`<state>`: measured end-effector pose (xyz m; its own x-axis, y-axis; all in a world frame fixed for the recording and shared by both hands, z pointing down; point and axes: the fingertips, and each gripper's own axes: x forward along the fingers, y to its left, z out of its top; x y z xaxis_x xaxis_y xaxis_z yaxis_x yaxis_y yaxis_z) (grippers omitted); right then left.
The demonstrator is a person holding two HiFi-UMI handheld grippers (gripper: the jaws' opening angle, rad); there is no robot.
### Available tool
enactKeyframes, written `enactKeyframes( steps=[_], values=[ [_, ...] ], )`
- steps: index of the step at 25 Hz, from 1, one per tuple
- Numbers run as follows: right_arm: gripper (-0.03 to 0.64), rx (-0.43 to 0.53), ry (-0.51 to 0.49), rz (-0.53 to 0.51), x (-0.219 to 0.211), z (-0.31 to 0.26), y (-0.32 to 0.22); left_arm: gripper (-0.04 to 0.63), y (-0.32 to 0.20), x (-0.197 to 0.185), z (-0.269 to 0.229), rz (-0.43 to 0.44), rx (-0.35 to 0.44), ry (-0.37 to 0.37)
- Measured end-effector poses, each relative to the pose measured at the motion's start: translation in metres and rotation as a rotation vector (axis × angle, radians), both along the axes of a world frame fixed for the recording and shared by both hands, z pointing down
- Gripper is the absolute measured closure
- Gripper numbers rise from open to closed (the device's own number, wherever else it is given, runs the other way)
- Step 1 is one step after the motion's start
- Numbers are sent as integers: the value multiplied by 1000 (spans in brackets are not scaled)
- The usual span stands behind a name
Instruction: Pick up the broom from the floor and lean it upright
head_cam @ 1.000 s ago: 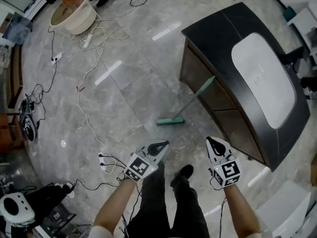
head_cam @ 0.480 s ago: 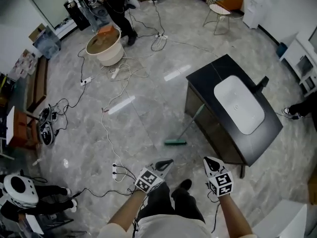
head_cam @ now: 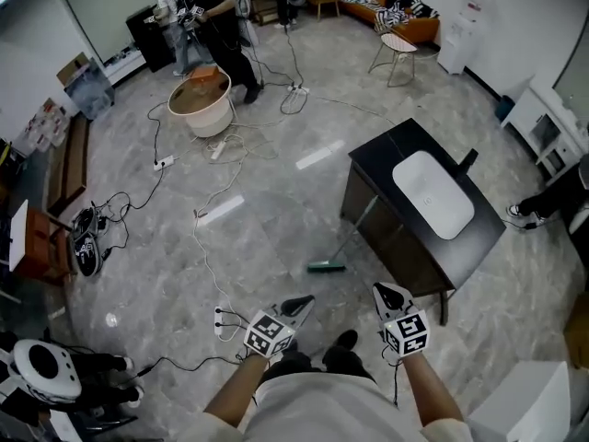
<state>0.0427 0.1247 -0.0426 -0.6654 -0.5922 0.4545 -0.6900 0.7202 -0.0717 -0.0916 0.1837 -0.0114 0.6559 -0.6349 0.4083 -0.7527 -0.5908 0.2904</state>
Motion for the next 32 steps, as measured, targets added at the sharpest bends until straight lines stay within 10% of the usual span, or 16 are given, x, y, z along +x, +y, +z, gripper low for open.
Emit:
enactKeyframes(
  steps=[14,32],
  values=[
    [617,31,-53,165,-51,-39,87,586,59,-103,-40,11,46,8],
    [617,103,-51,133,-15,-71,78,586,42,-81,-64,-11,109,-3]
  ],
)
